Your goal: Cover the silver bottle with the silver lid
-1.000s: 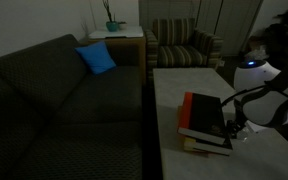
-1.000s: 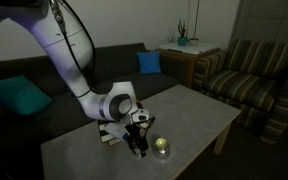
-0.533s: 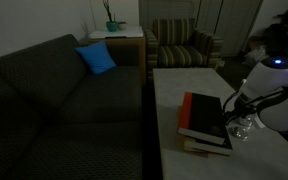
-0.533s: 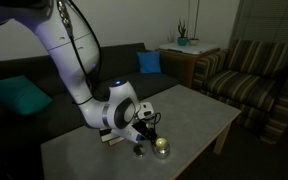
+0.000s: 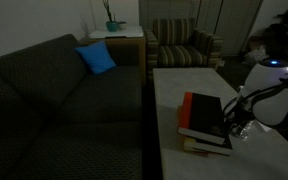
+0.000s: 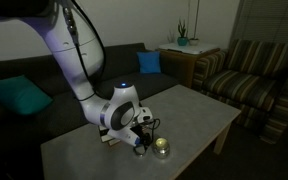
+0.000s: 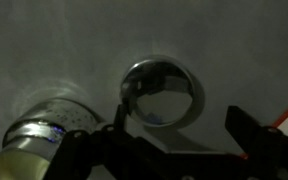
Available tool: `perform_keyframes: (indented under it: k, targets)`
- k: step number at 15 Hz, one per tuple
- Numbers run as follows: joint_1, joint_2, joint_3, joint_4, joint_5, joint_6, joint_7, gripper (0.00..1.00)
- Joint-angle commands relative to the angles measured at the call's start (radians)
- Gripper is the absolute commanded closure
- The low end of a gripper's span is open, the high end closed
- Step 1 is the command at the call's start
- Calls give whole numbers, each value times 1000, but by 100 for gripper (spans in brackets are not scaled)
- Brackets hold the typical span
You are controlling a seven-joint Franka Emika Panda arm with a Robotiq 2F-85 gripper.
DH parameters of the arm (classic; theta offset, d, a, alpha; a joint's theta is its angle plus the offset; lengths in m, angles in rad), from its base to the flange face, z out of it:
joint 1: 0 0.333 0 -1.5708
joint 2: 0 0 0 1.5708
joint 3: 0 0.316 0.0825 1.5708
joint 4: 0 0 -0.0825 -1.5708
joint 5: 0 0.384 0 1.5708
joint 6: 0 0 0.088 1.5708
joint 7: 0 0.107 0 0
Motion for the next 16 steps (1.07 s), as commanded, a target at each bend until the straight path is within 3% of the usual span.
perform_keyframes:
  k: [1, 6, 16]
  targets:
    - [2, 0, 21, 22, 50, -116, -17, 0]
    - [6, -3, 21, 44, 112, -229, 22, 0]
    - [11, -4, -1, 17, 164, -193, 95, 0]
